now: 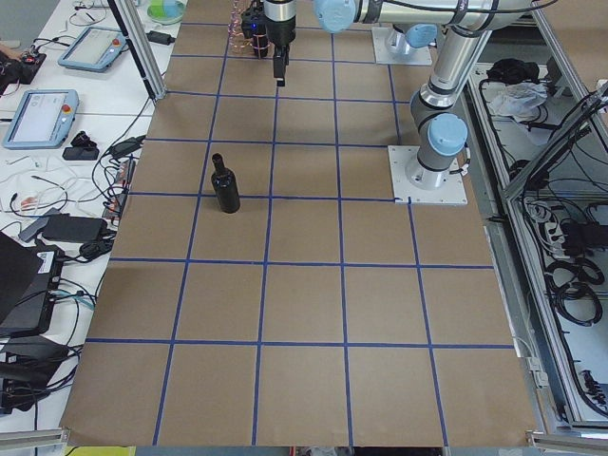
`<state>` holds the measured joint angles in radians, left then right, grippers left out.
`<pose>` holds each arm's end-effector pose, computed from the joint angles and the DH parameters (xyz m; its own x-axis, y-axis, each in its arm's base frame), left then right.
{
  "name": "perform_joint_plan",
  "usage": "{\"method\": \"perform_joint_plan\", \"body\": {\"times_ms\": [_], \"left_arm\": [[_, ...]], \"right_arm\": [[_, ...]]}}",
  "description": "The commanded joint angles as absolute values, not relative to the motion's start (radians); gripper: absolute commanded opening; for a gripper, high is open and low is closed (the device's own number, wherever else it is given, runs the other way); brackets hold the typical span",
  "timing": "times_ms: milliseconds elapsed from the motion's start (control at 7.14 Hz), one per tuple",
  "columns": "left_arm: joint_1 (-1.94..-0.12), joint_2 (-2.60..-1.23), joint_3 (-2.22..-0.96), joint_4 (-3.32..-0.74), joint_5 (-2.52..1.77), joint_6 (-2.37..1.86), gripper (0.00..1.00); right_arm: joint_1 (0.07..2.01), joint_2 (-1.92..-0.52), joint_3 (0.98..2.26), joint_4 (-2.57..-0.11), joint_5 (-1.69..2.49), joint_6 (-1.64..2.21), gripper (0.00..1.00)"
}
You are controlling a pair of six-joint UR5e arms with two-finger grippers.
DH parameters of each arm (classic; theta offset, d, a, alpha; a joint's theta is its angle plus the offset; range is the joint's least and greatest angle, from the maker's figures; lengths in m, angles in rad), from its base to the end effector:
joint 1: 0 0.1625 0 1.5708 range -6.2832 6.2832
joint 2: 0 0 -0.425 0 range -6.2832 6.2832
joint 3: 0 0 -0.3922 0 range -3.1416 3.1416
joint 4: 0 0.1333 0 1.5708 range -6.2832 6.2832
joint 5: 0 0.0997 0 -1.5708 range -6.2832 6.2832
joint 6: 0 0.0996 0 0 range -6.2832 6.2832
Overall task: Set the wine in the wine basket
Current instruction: 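Move the left gripper down over the lying dark wine bottle's neck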
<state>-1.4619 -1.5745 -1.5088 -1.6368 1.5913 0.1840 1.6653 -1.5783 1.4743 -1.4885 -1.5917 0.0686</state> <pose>-0.0770 -0.5034 0.5100 -0.9970 0.0752 -0.0187 0.0750 0.9971 0.0113 0.1768 -0.4742 0.5308 -0.9995 -0.0254 0.0194 -0.0259 0.9994 -0.0231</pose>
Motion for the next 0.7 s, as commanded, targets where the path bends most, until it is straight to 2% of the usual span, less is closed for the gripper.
{"method": "perform_joint_plan", "body": {"times_ms": [0,561], "left_arm": [[-1.46,-1.572,-1.513,-1.637,1.592,0.184,1.0],[-1.454,-1.574,-1.534,-1.629,1.592,0.183,1.0]], "right_arm": [[1.664,-1.58,1.474,-1.485,-1.601,0.064,1.0],[1.669,-1.58,1.477,-1.485,-1.601,0.071,1.0]]}}
